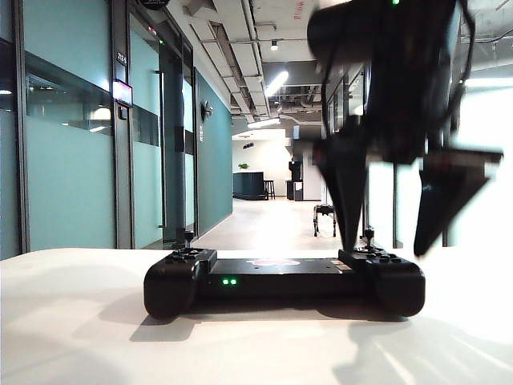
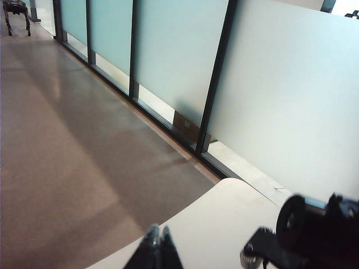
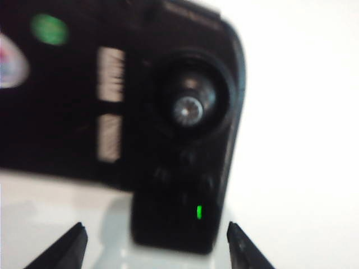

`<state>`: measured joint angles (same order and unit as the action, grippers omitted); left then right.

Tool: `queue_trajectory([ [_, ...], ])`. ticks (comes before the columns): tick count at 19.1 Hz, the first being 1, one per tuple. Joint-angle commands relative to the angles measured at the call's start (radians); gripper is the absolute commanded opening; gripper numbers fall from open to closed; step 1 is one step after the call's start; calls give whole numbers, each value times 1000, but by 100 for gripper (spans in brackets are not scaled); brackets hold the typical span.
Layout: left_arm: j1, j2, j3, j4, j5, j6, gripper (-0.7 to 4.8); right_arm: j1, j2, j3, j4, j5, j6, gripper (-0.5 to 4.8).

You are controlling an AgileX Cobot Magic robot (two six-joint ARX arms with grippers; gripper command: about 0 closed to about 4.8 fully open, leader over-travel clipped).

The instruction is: Push the left joystick on the remote control sitting on the white table forward to make the robot dog walk in a straight line until it approaches the door.

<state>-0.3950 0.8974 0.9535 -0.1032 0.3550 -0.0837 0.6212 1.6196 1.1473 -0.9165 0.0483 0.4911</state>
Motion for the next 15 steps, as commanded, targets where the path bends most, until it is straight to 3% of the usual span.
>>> queue_trajectory([
  [1, 0, -37, 4, -55, -3, -3, -5, 1, -77, 49, -85, -1, -29, 332],
  [2, 0, -50, 4, -79, -3, -3, -5, 1, -116, 61, -103, -3, -31, 262],
  [4, -1, -74, 4, -146, -4, -3, -5, 1, -190, 89, -155, -1, -33, -10],
  [7, -2, -103, 2, -243, -38, 0, -5, 1, -298, 100, -135, 5, -110, -1],
  [10, -3, -141, -27, -287, -79, 5, -5, 2, -391, 91, -48, 75, -203, -1],
  [15, -3, -242, -142, -259, -136, 5, -5, 6, -575, -75, 309, 108, -391, -1],
])
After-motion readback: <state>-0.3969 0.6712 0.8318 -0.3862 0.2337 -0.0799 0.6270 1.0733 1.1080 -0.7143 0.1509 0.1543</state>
